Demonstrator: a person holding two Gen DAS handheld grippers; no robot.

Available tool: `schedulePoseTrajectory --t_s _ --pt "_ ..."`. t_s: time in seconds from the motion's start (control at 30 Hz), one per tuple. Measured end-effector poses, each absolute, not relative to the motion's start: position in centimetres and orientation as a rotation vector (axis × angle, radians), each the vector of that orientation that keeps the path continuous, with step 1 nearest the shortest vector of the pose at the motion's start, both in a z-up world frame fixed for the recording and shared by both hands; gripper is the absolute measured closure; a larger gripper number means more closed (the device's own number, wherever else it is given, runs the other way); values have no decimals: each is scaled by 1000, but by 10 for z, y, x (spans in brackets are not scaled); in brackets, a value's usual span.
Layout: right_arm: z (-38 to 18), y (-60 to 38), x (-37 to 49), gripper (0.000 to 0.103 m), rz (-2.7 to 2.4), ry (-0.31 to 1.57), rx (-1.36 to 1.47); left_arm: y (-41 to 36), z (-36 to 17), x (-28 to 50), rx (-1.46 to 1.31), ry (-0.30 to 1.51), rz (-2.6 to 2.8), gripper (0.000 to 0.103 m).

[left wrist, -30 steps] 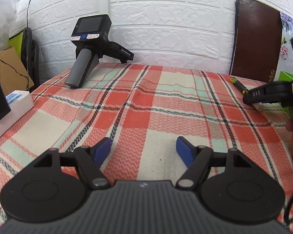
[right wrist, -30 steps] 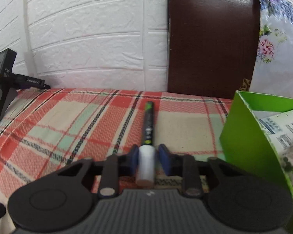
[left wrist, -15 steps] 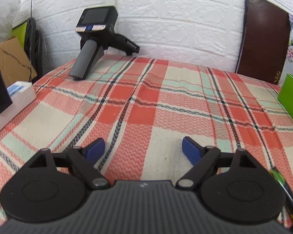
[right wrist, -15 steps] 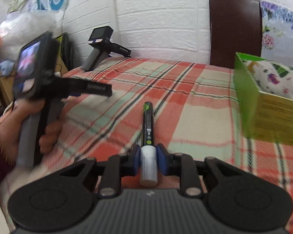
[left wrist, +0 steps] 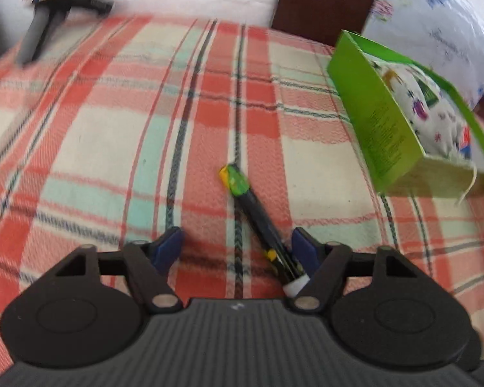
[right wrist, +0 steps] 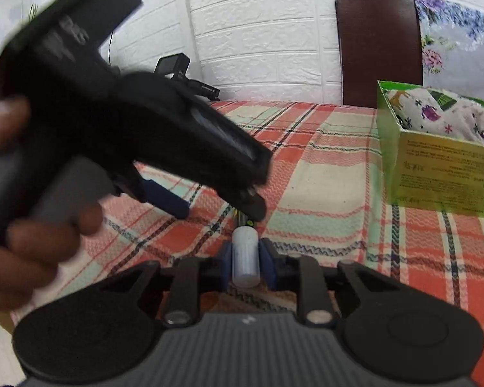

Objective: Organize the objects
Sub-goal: 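Move the left tool to the white-capped marker and grasp it, then lower the white-capped marker into the green box and open the left tool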

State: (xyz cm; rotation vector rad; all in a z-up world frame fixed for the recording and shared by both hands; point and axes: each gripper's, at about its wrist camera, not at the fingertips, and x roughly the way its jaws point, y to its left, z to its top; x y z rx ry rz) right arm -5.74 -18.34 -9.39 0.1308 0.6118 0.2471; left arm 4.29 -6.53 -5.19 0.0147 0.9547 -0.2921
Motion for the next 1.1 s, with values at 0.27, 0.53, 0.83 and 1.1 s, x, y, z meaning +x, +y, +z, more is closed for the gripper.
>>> schedulePoseTrajectory --t_s 0.27,0.53,0.83,1.1 --pt "-51 -218 -80 83 142 369 136 -110 15 35 23 800 -458 73" --pt "-26 -302 -60 83 -113 233 146 -226 52 59 142 665 -656 73" --pt "-56 -391 -9 50 -430 278 258 -284 40 78 185 647 -616 60" --pt "-57 -379 -48 46 -430 225 284 -257 33 74 197 662 -515 55"
